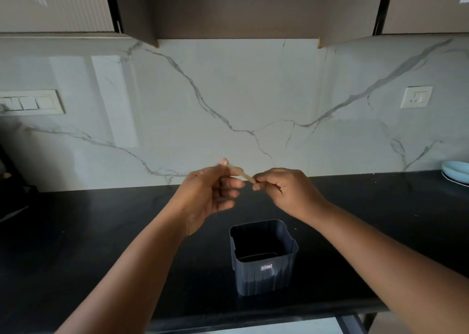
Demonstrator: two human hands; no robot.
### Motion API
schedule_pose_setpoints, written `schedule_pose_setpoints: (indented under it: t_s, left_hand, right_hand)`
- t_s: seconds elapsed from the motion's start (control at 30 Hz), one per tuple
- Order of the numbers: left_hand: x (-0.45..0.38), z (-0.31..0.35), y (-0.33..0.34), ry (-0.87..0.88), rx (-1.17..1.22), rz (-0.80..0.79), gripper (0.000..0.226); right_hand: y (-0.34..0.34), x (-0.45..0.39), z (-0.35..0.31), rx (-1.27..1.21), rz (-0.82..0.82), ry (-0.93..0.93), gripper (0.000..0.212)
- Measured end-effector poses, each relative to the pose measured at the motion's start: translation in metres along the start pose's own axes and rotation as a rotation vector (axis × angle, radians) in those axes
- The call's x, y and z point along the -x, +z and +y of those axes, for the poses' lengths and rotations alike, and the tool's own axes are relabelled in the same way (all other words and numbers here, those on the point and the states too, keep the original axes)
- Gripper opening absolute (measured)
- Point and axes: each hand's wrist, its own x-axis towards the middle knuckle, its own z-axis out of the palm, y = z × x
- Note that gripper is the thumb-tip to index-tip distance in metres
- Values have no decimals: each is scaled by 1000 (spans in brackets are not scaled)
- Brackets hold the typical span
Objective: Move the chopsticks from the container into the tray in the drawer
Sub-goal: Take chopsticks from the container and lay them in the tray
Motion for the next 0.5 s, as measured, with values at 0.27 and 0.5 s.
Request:
schedule_pose_setpoints:
  t_s: [0.27, 0.5]
  left_hand:
    - [-13, -18, 7, 218, -270, 133, 4]
    - [-10, -103, -13, -9, -277, 201, 9]
  right_hand:
    - [43, 39, -12, -696, -213, 622, 17]
    - [63, 92, 1, -718, -402, 869, 4]
